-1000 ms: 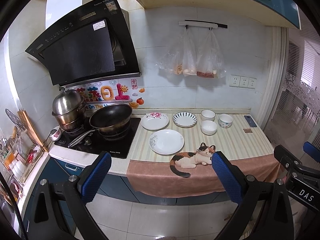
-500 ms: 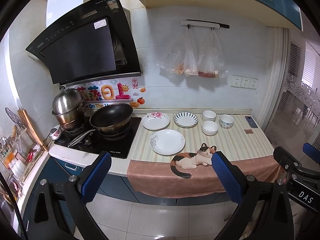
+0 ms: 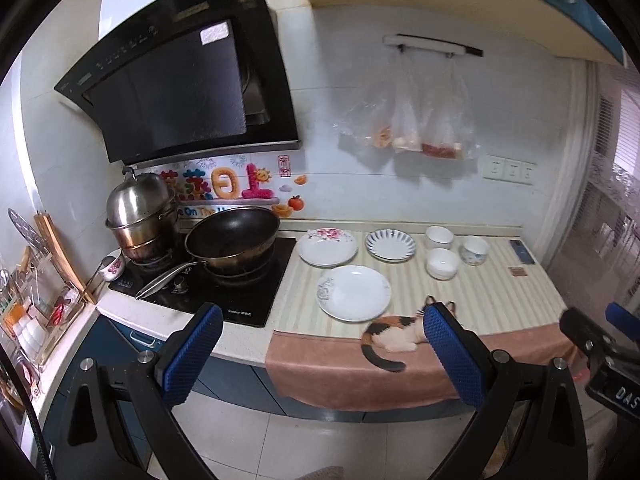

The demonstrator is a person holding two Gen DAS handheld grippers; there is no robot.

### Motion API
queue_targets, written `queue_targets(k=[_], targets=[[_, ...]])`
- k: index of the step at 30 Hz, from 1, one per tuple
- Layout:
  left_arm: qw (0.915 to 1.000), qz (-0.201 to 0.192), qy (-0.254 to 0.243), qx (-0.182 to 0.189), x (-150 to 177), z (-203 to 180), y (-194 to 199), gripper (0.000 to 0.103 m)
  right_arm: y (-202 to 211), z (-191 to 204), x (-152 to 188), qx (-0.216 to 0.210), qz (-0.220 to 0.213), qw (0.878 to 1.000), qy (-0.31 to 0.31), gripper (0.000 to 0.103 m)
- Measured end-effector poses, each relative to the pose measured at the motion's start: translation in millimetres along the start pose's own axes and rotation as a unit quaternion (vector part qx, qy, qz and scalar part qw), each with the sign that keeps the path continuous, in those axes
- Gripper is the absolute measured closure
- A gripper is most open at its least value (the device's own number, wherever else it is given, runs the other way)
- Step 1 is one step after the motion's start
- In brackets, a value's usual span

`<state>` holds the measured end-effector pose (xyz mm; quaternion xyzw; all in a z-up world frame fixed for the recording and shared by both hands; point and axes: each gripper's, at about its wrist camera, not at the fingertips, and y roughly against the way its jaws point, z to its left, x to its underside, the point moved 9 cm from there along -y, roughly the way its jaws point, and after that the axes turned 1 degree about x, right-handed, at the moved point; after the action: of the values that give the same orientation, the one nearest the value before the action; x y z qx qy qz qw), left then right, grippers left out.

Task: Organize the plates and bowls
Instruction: 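Lower the left tool onto the grey-flower plate rim while the right tool grips it too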

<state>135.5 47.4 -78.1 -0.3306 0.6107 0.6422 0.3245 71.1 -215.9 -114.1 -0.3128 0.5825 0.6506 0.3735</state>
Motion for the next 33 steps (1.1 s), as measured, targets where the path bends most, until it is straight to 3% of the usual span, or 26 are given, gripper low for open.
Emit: queue_targets(k=[8,15,20,25,28,33], targets=[[0.9967,0.070,0.026,-0.031,8.1,29.5,-123.7,0.000,-109.0,10.3,20.9,-0.020,0.066,0.998,0.009,0.000],[0.9886,0.139,0.024,-0.053,23.4,28.9,-248.4,0.000,-257.9,-1.8,27.8,-0.056,0.139,0.989,-0.009,0.000],[0.9715,0.231,0.038,-0.034,45.4,18.1,-358.9,0.000,-387.0,-6.0,29.6,-0.088,0.200,0.975,-0.029,0.000],[0.9506,0.306,0.045,-0.031,74.8,11.8,-442.7,0.002,-500.1,-0.8,43.8,-0.118,0.265,0.956,-0.034,0.002],[0.9376,0.343,0.055,-0.025,88.5,13.0,-478.6,0.014,-551.6,11.2,53.9,-0.138,0.301,0.943,-0.038,0.006],[0.9209,0.380,0.087,-0.011,102.2,20.3,-517.0,0.017,-623.4,36.1,71.6,-0.166,0.354,0.920,-0.024,0.020]])
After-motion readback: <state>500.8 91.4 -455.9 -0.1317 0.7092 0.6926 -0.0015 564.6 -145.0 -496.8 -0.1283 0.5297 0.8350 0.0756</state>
